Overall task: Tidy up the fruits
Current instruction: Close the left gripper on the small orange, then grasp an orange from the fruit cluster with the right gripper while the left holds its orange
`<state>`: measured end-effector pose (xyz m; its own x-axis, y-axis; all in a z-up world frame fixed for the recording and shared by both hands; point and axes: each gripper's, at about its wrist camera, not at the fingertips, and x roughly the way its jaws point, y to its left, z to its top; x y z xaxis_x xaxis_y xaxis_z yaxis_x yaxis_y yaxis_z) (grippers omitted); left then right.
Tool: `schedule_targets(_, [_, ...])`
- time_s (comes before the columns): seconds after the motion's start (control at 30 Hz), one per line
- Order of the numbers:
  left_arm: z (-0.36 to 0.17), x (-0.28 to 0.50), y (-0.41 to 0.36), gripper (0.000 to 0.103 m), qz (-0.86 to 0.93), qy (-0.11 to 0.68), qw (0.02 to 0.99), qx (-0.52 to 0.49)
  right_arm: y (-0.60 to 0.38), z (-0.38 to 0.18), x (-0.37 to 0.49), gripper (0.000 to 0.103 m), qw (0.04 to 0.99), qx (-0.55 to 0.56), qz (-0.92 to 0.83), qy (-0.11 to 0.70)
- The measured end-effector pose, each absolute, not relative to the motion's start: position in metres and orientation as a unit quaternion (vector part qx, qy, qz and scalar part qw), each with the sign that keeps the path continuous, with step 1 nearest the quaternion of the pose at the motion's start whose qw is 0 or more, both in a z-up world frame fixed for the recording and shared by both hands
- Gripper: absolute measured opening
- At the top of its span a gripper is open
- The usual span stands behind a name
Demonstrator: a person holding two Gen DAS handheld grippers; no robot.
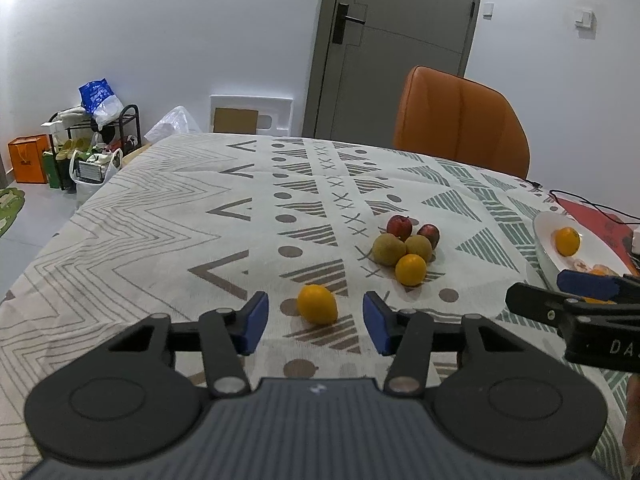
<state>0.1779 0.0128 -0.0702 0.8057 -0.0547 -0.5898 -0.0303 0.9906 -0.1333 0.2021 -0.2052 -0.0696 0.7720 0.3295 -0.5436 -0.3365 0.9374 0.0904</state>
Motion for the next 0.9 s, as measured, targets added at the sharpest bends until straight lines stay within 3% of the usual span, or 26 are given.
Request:
schedule_targets(0.27, [-0.076,0.19,0.012,0.041,-0.01,0.319,0.945,-0.071,-0.198,-0.072,0.215,0.075,0.937,-0.002,0.188,0.294])
schedule_targets(0.33, [-0.079,0.193,0.012,0.028,-0.015,0.324,0.943,-0.074,-0.196,-0.073,0.217,0.074,0.936,-0.002,0.191,0.296])
schedule_targets(0.4, [-0.081,0.195,0.012,0.021,-0.019,0.326,0.942,-0.074,-0.194,-0.074,0.221,0.073,0.934,-0.002,0.194,0.3])
schedule_targets(0.77, [-0.073,0.197,0.024,0.021,-0.012,0.312,0.947,-0.078,-0.174,-0.081,0.237,0.063,0.925,-0.003,0.214,0.314])
schedule_targets(0.9, [-0.072,0.196,0.03,0.021,-0.01,0.308,0.948,-0.085,-0.163,-0.084,0.241,0.054,0.92,-0.011,0.22,0.323])
